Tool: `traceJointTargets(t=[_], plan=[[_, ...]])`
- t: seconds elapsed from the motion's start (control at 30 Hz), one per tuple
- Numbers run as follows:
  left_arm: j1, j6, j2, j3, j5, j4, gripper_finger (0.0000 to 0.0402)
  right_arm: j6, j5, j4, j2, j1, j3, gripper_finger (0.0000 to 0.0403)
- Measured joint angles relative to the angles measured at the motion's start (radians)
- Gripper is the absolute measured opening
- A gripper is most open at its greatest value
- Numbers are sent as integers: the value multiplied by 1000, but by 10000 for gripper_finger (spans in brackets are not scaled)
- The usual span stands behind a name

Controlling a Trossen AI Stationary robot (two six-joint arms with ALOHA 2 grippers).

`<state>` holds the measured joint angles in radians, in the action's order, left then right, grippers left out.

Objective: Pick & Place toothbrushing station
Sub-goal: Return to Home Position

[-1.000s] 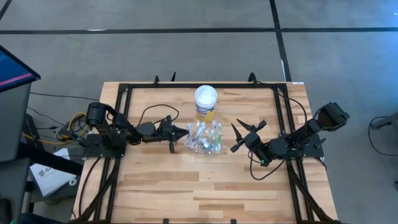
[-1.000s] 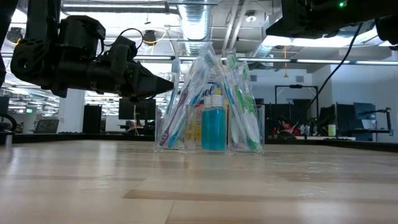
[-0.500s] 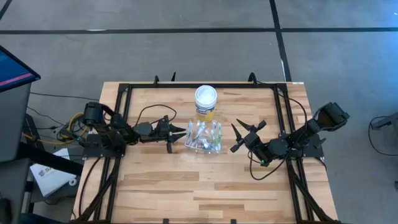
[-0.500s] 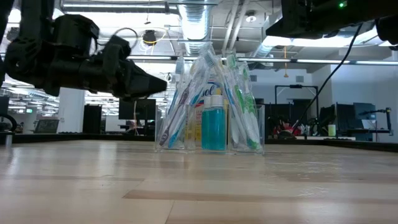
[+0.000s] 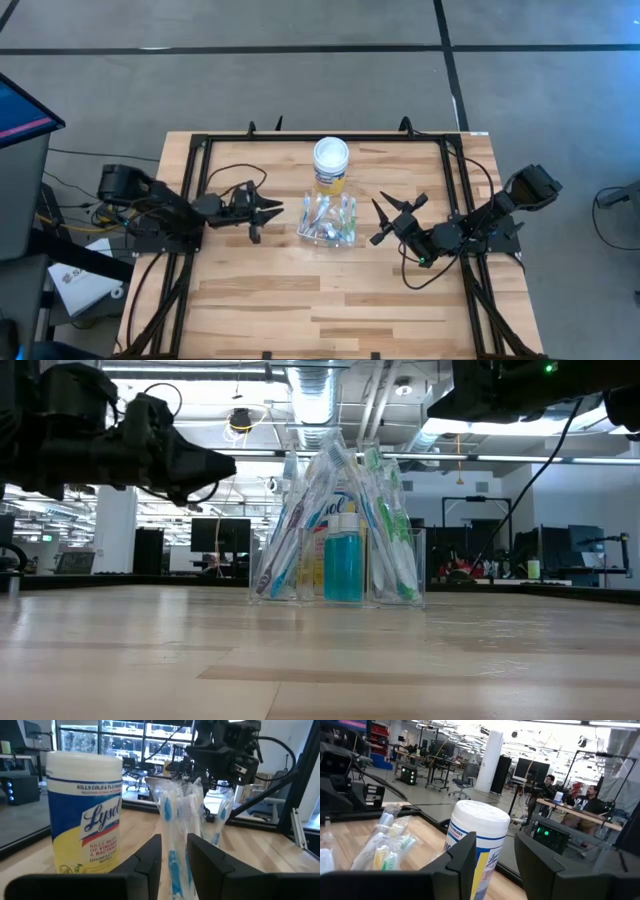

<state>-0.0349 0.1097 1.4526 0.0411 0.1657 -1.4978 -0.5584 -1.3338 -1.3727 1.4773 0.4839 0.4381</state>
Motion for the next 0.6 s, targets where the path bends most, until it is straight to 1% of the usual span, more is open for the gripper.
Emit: traceJointTargets(t=[0.1,0.23,0.4,0.53,0.6], plan=[[0,0,-40,-23,4,3,86,33,0,0,0,-2,0,124],[0,3,-77,-36,18,25,86,36,0,-7,0,-2,0,124],[0,27,-86,-36,18,25,85,28,-2,-11,-6,0,-1,124],[0,30,-86,-36,19,25,85,14,-3,-16,-66,30,-26,124],[0,38,-91,-36,19,28,85,37,-5,-15,-108,52,-58,124]])
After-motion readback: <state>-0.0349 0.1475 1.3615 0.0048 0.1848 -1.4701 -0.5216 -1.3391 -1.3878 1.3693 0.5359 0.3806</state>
